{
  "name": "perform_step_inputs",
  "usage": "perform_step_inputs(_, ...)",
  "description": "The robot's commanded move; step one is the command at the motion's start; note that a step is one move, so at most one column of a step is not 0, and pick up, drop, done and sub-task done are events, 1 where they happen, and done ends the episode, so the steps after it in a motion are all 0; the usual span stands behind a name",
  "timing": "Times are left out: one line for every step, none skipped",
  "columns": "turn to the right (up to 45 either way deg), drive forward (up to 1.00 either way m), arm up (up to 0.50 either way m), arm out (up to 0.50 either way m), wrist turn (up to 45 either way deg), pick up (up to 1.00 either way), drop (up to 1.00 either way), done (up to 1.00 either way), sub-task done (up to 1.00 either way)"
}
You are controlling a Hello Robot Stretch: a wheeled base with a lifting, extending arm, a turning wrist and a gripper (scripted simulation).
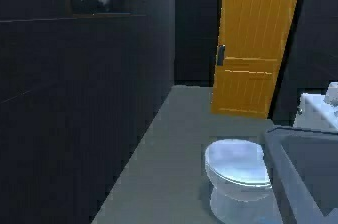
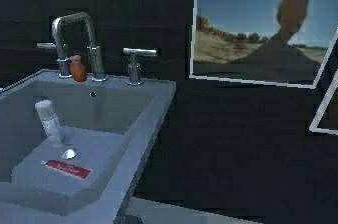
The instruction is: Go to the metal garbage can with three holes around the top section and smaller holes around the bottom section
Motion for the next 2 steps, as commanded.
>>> perform_step_inputs(0.0, 1.00, 0.00, 0.00, 0.0, 0.00, 0.00, 0.00, 0.00)
perform_step_inputs(3.0, 0.00, 0.00, 0.00, 0.0, 0.00, 0.00, 0.00, 0.00)
